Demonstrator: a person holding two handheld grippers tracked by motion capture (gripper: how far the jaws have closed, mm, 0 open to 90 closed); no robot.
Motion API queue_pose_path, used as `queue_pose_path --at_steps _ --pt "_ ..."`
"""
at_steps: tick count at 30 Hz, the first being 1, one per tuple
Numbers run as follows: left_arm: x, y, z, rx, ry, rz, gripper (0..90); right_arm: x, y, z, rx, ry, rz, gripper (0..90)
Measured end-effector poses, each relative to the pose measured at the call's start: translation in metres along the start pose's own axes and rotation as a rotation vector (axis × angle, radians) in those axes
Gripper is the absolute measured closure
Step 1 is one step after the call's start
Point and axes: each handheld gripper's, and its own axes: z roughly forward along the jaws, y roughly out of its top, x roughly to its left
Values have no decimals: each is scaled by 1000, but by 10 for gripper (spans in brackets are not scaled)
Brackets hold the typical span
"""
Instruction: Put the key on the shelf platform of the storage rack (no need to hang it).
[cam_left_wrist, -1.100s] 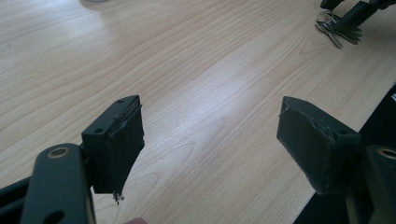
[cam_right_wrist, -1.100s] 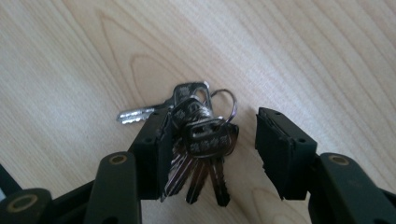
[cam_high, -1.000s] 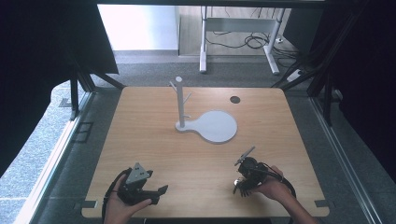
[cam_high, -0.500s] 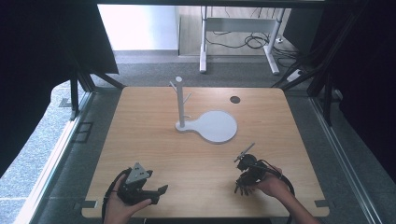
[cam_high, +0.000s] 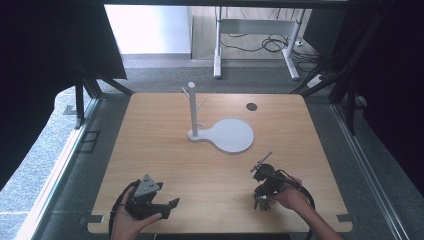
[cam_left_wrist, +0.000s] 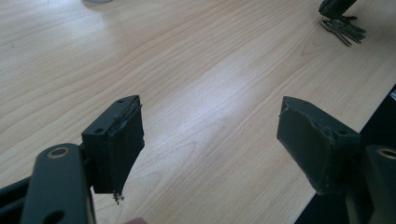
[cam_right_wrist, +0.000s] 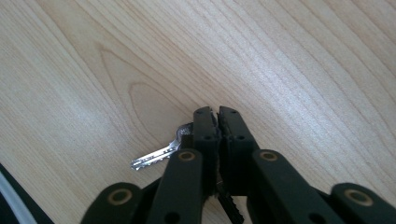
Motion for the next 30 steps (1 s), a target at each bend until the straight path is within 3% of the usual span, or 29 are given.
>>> queue_pose_path --at_steps 15,30 --pt "0 0 0 -1 0 0 233 4 1 -16 -15 -6 -13 898" --pt "0 1 -2 -7 -2 -1 233 6 10 -56 -54 -37 -37 900"
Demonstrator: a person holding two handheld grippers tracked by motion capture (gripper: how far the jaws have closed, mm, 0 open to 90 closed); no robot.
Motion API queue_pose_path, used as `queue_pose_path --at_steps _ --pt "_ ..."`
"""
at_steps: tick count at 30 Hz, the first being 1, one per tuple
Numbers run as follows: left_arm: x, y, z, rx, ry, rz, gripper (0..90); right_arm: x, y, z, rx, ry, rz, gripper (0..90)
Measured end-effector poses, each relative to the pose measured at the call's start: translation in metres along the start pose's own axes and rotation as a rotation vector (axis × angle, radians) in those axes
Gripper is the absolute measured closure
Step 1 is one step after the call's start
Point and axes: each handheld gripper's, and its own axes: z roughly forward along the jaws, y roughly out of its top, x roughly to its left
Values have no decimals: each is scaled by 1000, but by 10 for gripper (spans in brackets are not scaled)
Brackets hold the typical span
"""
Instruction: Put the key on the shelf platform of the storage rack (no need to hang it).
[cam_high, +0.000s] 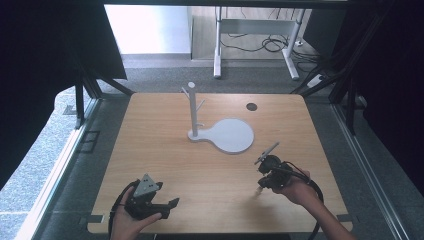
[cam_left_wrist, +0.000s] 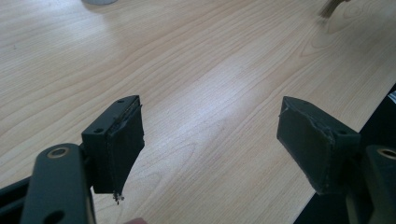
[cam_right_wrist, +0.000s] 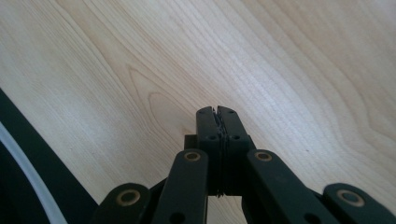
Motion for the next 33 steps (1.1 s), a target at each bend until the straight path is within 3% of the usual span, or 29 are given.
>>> queue_pose_path --at_steps 9,33 --pt "0 0 0 -1 0 -1 233 -5 7 -20 -22 -9 -6 900" --pt "1 0 1 2 4 -6 234 -15 36 -38 -31 -1 -31 900"
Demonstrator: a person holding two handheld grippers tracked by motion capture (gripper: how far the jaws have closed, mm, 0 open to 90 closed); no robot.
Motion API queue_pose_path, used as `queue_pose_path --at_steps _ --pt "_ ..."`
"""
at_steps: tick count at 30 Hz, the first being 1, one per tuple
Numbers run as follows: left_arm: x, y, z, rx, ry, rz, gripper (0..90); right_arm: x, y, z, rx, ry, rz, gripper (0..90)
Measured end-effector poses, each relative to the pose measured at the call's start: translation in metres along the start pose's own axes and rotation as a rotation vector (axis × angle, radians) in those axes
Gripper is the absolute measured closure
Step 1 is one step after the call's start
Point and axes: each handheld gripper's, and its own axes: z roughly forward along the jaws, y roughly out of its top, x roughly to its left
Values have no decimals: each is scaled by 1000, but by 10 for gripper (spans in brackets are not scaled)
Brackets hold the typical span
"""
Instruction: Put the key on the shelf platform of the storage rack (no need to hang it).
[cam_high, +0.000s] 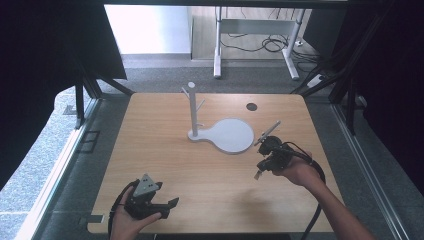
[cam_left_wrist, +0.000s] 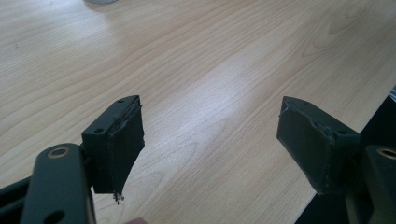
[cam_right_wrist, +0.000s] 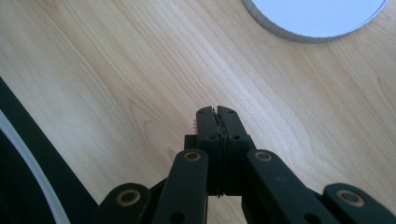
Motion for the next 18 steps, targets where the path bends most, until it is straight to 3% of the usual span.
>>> queue_pose_path --at_steps 18 --pt "0 0 0 1 -1 0 233 -17 22 1 -15 1 13 900"
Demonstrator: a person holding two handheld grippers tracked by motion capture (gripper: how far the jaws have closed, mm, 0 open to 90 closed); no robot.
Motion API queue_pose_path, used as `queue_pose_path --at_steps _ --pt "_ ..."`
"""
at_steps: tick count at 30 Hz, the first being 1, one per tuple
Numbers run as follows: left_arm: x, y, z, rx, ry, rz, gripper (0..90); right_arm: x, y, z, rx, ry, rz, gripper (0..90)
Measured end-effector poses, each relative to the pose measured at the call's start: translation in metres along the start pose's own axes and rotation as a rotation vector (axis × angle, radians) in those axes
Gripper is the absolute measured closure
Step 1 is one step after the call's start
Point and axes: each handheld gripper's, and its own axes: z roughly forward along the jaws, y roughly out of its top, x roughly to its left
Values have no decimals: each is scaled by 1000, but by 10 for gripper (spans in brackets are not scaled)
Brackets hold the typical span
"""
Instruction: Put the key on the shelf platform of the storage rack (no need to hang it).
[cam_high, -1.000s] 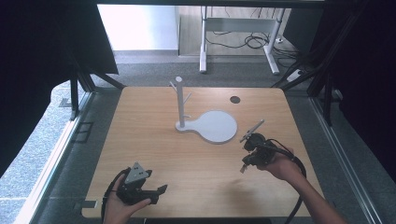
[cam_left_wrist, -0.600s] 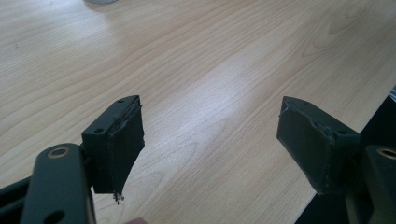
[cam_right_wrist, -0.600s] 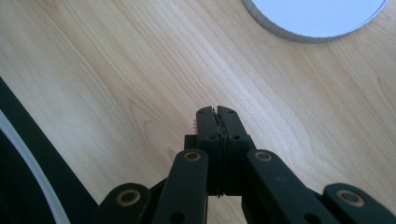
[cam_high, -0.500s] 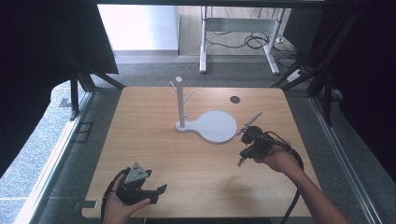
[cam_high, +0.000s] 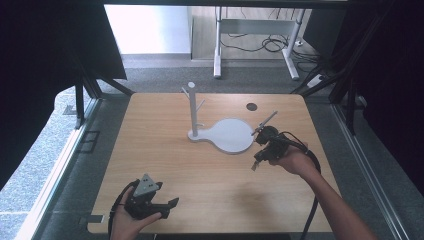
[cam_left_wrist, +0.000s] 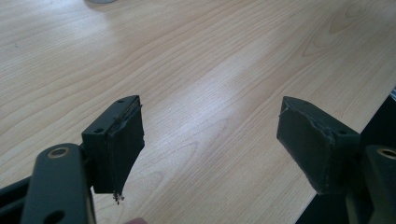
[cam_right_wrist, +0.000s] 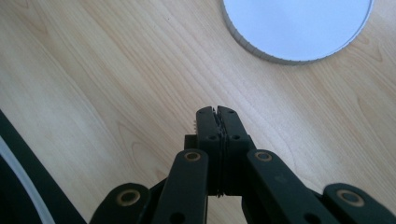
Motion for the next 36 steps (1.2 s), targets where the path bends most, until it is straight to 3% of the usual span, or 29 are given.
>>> queue_pose_path --at_steps 36 --pt "2 -1 -1 1 4 -1 233 -33 49 19 6 19 9 900"
